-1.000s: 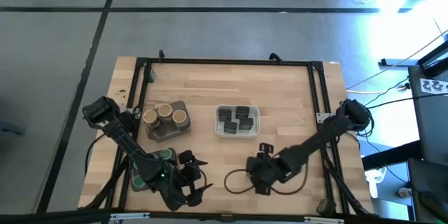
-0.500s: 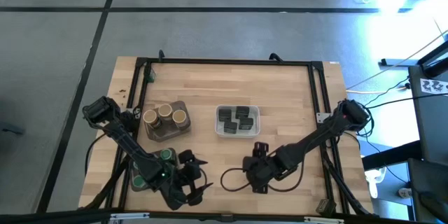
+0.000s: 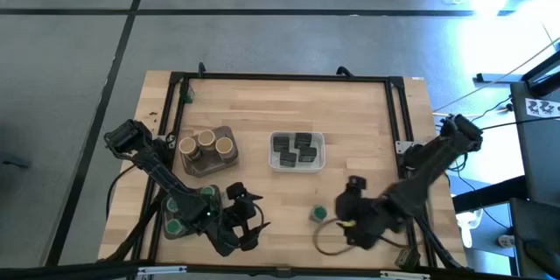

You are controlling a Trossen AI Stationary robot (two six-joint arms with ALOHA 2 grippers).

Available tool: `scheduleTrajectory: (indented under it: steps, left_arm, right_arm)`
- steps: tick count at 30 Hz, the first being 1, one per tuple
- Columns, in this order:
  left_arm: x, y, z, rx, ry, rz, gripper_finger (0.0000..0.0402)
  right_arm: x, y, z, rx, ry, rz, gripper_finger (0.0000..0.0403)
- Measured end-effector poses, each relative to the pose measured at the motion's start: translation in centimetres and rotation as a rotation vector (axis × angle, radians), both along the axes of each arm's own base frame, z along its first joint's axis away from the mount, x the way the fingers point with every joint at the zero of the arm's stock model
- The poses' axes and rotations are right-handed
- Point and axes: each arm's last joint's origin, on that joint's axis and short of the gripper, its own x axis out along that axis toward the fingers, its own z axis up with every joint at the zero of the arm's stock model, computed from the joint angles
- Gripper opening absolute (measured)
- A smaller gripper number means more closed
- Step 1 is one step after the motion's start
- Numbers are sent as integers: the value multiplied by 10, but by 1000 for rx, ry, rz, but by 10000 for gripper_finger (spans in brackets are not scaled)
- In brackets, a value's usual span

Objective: Sort spices by type
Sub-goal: Put the green seasoning bottle into the bottom black bin

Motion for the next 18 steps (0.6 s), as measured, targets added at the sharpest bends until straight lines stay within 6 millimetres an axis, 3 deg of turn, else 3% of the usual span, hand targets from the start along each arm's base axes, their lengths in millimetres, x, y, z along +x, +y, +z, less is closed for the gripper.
scheduleTrajectory:
  steps: [4, 8, 13, 18]
  left_arm:
    - [8, 4, 1, -63, -1, -14, 381]
    - [18, 4, 6, -76, -53, -69, 381]
    - [38, 14, 11, -110, -90, -141, 381]
    - [62, 26, 11, -155, -42, -194, 382]
  right_arm:
    - [-31, 10, 11, -53, -73, -54, 358]
    - [-56, 22, 3, -123, -155, -102, 358]
    - [-84, 25, -35, -194, -312, -227, 358]
    - [-102, 15, -87, -158, -340, -329, 358]
